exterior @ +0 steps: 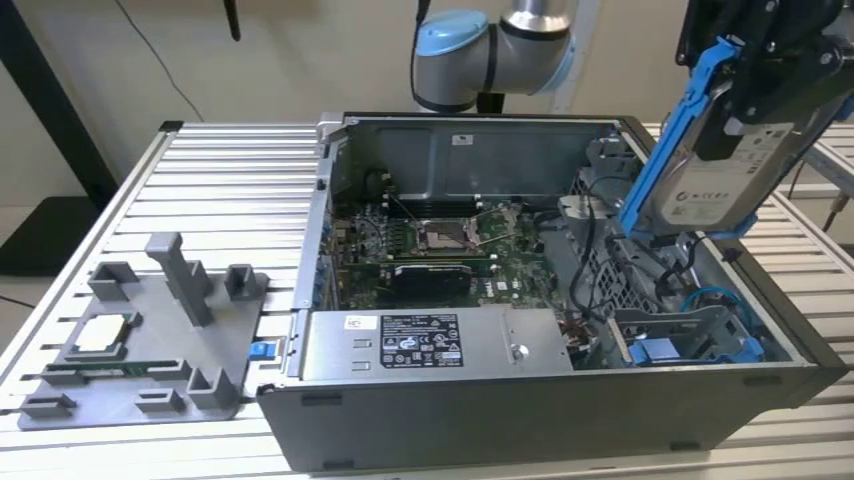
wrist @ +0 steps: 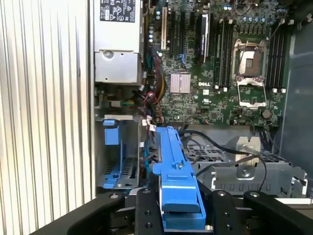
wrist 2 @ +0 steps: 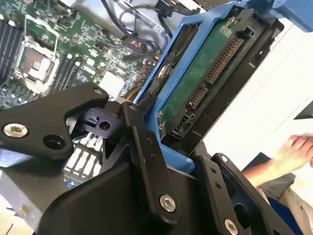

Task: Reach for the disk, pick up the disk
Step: 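Pick up the disk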

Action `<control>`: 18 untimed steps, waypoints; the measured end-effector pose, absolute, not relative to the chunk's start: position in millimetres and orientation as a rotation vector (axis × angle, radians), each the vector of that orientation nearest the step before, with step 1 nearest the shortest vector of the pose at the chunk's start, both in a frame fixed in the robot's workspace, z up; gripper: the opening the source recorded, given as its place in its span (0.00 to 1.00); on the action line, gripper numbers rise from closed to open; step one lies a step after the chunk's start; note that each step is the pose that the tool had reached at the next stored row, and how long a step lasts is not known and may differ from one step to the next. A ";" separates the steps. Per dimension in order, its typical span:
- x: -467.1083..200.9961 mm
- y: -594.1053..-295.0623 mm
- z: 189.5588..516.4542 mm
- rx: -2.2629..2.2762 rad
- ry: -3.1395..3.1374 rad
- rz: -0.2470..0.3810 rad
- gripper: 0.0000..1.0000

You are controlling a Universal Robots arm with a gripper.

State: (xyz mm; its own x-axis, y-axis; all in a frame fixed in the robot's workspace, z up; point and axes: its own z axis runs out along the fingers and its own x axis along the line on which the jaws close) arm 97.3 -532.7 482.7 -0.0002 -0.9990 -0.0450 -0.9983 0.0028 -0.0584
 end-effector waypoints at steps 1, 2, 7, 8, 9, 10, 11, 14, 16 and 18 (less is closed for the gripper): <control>97.4 -537.6 482.6 -2.168 2.171 -0.015 0.00; 97.6 -541.8 482.5 -2.168 2.171 -0.015 0.00; 97.9 -563.7 479.9 -2.168 2.171 -0.015 0.00; 97.9 -567.3 478.2 -2.168 2.171 -0.015 0.00; 97.9 -570.3 476.5 -2.168 2.171 -0.015 0.00; 97.9 -573.7 474.7 -2.168 2.171 -0.015 0.00; 97.9 -576.7 473.0 -2.168 2.171 -0.015 0.00; 97.9 -583.9 468.6 -2.169 2.172 -0.016 0.00; 97.9 -586.7 465.5 -2.169 2.172 -0.017 0.00; 97.9 -588.1 462.4 -2.170 2.173 -0.018 0.00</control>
State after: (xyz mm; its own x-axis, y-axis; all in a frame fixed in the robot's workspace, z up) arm 97.9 -588.1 462.4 -0.0002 -0.9991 -0.0420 -0.9983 0.0027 -0.0585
